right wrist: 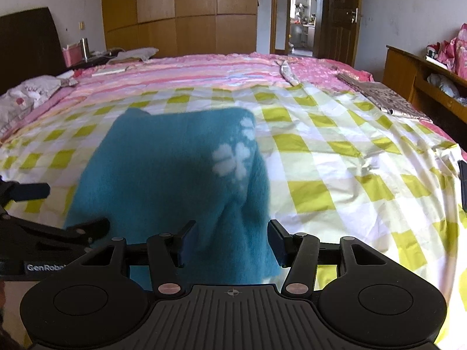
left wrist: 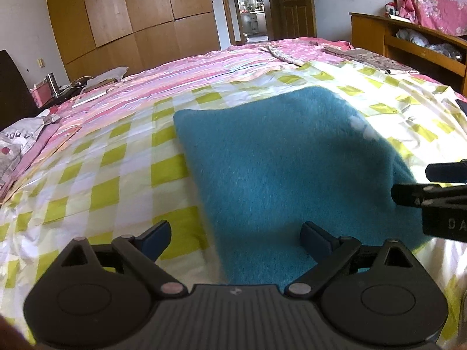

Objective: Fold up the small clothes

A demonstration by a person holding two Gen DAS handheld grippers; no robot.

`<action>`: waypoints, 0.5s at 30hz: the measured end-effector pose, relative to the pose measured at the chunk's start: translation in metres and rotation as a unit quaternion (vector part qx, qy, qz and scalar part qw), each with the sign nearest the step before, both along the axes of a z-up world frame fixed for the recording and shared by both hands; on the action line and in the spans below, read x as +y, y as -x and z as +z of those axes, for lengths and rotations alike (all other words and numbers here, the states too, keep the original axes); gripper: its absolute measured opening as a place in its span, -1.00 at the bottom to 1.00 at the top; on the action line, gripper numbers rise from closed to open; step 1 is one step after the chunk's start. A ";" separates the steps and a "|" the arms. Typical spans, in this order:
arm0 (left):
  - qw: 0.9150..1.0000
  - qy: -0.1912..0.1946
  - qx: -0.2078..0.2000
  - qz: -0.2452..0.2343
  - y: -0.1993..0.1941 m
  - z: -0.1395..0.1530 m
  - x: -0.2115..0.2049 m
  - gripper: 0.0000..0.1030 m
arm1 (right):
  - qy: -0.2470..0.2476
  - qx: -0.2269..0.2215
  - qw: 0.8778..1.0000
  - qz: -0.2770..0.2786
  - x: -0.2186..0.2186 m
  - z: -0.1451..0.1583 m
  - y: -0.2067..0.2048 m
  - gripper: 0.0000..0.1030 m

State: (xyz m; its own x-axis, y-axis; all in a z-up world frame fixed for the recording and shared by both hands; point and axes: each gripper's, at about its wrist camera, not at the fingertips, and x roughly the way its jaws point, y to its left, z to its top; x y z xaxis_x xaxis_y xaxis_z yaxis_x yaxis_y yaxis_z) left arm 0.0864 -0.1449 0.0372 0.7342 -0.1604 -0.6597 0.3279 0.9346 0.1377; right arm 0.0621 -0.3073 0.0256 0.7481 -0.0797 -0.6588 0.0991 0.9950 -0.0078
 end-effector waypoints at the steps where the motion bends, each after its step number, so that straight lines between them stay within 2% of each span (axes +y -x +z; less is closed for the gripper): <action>1: 1.000 -0.002 -0.001 0.001 0.001 0.000 0.000 0.99 | 0.002 0.003 1.000 -0.002 0.001 -0.002 0.000 0.00; 15: 1.000 0.014 0.002 0.005 0.014 0.002 0.010 1.00 | 0.023 -0.002 1.000 0.003 0.015 -0.001 0.019 0.02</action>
